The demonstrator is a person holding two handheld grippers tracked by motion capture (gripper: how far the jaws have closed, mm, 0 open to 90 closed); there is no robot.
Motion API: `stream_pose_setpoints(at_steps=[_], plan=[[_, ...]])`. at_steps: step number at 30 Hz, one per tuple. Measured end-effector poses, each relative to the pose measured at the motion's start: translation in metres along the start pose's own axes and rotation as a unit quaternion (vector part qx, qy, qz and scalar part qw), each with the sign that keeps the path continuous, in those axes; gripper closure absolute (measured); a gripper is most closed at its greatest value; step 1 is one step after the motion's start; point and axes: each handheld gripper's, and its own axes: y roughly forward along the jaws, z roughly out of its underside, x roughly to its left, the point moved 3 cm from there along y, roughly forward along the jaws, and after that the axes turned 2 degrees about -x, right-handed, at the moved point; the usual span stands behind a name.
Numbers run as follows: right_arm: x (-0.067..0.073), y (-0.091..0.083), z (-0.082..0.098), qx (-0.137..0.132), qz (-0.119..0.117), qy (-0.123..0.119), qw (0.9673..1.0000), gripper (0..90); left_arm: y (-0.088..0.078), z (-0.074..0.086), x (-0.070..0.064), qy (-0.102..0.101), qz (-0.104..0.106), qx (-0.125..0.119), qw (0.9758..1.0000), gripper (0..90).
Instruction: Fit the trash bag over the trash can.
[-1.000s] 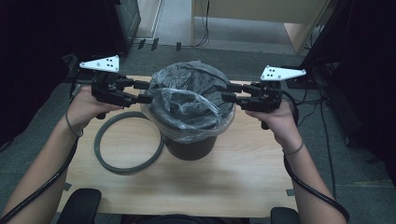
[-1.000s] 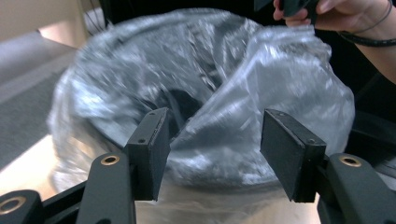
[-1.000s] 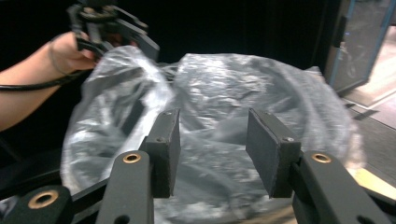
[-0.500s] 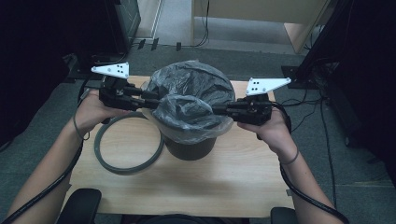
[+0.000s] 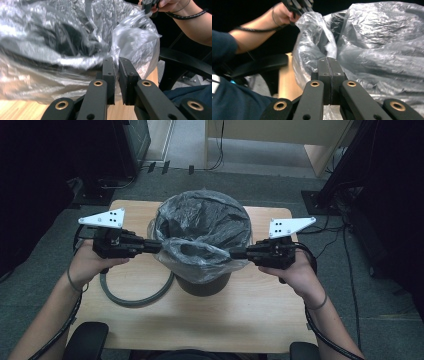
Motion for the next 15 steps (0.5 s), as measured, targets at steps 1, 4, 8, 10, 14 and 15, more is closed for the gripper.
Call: stream_pose_setpoints(at_steps=[1, 4, 8, 10, 14, 15], plan=[[-0.001, -0.001, 0.002, -0.003, -0.002, 0.003, 1.0000, 90.0, 0.000, 0.003, -0.001, 0.000, 0.000, 0.002, 1.0000, 83.6], [-0.001, -0.005, 0.008, 0.003, -0.011, 0.003, 0.9999, 90.0, 0.001, 0.011, -0.005, 0.010, -0.003, 0.013, 0.9999, 83.7], [-0.001, -0.003, 0.016, 0.024, -0.021, -0.008, 0.9995, 90.0, 0.006, 0.013, -0.008, 0.016, 0.007, 0.010, 0.9998, 86.1], [-0.002, -0.003, 0.017, 0.031, -0.021, -0.023, 0.9990, 90.0, 0.006, 0.014, -0.007, 0.012, 0.009, 0.005, 0.9999, 87.7], [-0.001, -0.003, 0.019, 0.043, -0.022, -0.040, 0.9980, 90.0, 0.009, 0.018, -0.008, 0.005, 0.027, -0.007, 0.9996, 89.4], [-0.001, 0.000, 0.021, 0.051, -0.025, -0.046, 0.9973, 90.0, 0.012, 0.019, -0.010, 0.009, 0.025, -0.004, 0.9996, 89.7]])
